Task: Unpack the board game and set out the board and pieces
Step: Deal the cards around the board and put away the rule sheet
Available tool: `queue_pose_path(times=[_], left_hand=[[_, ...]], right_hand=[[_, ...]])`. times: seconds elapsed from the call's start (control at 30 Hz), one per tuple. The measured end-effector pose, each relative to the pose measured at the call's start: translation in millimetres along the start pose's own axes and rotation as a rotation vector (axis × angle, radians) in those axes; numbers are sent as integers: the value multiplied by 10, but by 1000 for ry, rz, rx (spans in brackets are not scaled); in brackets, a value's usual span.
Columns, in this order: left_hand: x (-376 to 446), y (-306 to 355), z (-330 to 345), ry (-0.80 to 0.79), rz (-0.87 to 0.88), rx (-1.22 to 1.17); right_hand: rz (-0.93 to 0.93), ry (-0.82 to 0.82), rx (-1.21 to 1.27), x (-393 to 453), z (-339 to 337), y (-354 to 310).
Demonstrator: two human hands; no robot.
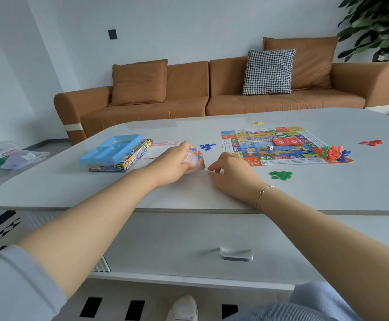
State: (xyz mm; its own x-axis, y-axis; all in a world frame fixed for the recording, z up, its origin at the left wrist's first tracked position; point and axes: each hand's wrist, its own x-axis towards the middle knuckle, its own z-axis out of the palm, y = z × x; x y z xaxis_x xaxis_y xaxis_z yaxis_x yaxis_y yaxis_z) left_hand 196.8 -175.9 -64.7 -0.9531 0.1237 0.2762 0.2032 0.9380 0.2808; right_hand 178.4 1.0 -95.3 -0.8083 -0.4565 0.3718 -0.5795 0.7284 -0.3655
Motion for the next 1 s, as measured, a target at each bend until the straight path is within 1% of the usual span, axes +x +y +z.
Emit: queue_pose_path(times=[0.17,0.33,0.43,0.53,0.7,0.87,1.0], left_hand=[[79,-26,-26,-73,-2,109],[98,-48,120,-179,58,166],[40,-51,189,-152,110,204],[4,-16,219,-148,123,214],[-57,32,207,-67,152,92],[-97,4,207,60,86,-174],[-118,14,248,95,118,-199]], right_hand=[[34,-39,-16,59,19,-3],[18,-56,4,59,11,-4],[1,-56,-1,42,10,-6],[-12,-34,-19,25,21,-12],[-10,4,31,25,26,19],[67,51,252,28,-10,44],[50,47,321,56,-15,65]])
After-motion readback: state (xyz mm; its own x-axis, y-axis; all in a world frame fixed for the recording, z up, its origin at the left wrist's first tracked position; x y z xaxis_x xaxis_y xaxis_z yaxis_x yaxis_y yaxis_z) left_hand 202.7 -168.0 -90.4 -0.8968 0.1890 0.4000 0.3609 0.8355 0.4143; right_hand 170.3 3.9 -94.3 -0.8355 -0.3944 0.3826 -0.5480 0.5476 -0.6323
